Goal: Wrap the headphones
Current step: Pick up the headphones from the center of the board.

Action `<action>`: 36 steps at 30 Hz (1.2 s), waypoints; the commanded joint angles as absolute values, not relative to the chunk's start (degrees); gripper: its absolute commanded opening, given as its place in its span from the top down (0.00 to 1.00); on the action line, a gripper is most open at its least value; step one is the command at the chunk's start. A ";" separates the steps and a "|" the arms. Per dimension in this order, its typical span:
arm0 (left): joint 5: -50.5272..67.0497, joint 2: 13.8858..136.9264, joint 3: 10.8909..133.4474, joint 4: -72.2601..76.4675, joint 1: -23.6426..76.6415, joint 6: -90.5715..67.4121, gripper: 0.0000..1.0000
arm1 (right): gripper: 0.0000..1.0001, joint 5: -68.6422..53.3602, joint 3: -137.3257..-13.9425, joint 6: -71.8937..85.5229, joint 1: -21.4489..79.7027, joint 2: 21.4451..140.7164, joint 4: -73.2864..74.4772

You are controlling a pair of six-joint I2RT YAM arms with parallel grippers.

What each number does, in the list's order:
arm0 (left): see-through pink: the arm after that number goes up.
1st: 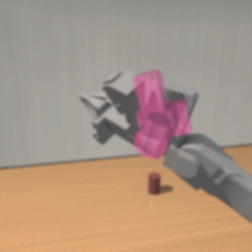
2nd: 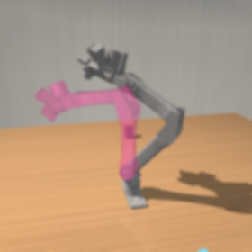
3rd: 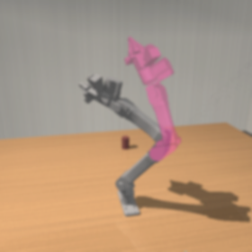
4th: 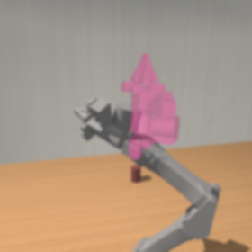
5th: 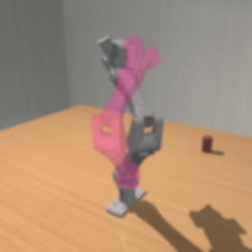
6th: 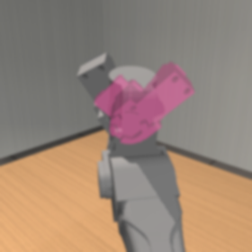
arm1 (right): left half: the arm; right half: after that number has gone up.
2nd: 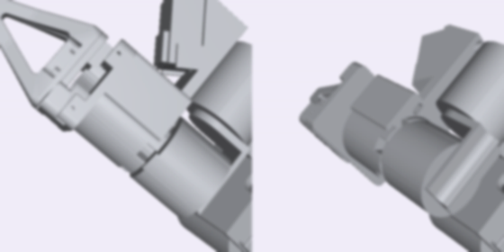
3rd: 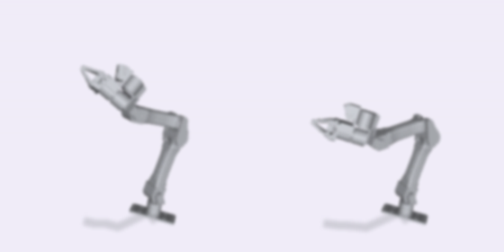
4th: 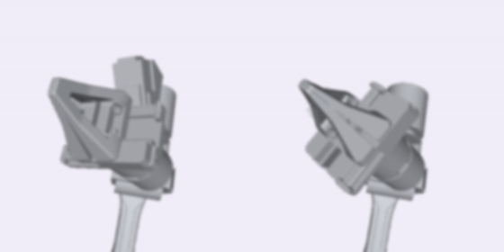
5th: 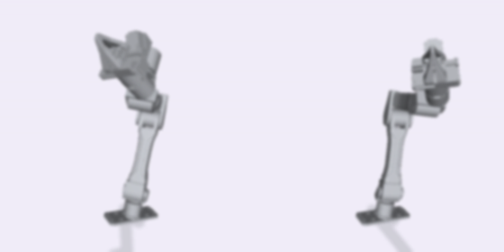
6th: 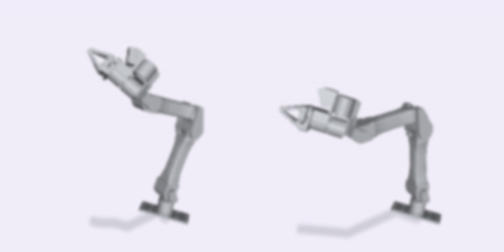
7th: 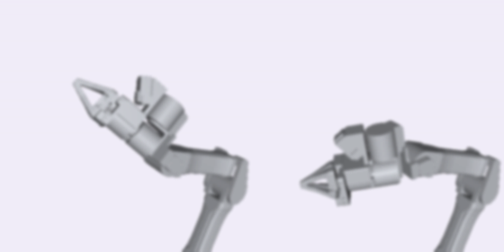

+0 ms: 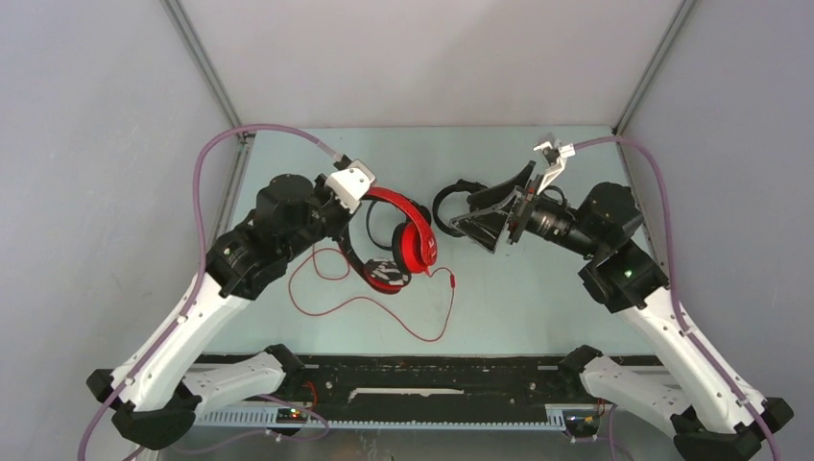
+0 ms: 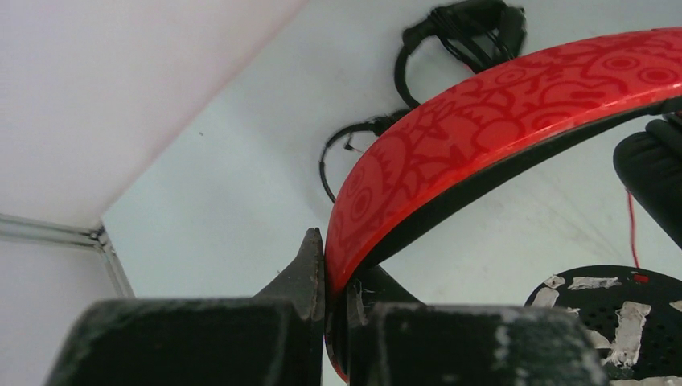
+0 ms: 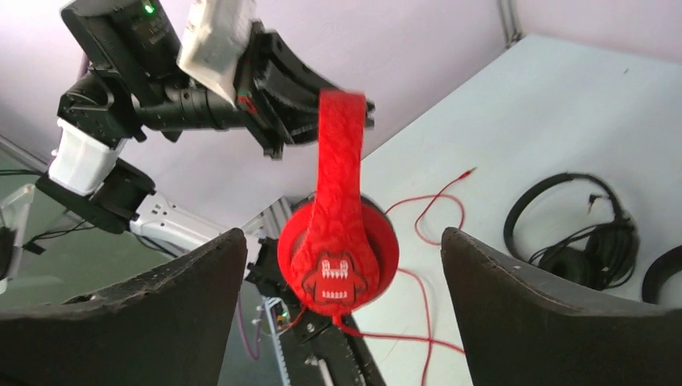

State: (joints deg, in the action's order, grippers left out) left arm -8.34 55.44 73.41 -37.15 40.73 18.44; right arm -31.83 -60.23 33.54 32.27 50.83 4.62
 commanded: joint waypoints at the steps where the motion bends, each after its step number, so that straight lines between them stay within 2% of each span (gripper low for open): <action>1: -3.07 56.01 77.81 -43.50 40.83 15.74 1.00 | 0.13 -26.21 -68.04 26.59 34.83 55.67 13.59; 5: -2.30 55.05 75.75 -42.11 40.84 17.19 1.00 | 0.22 -33.08 -72.89 31.48 37.19 63.54 14.81; 15: -1.09 58.69 75.46 -44.69 40.81 17.57 1.00 | 0.24 -32.32 -77.60 36.90 42.87 75.06 17.34; 23: -1.67 60.50 75.67 -45.52 40.85 17.82 1.00 | 0.25 -34.64 -77.10 37.73 43.75 76.81 15.53; 29: -0.57 60.50 76.18 -44.84 40.87 16.35 0.99 | 0.46 -36.47 -76.28 38.47 43.87 78.72 15.18; 30: -0.58 60.41 76.26 -44.68 40.84 16.08 0.97 | 0.52 -36.85 -76.02 38.81 43.87 78.83 14.81; 33: -2.08 60.09 76.12 -44.54 40.72 14.58 0.87 | 0.81 -38.61 -74.95 41.38 43.14 78.52 11.59; 36: -3.23 59.41 75.69 -45.35 40.65 13.61 0.74 | 0.91 -40.72 -72.80 45.47 41.58 77.35 7.38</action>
State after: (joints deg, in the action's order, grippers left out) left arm -3.14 60.93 74.26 -48.49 40.53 16.99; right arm -37.32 -74.15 40.34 42.98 78.63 14.90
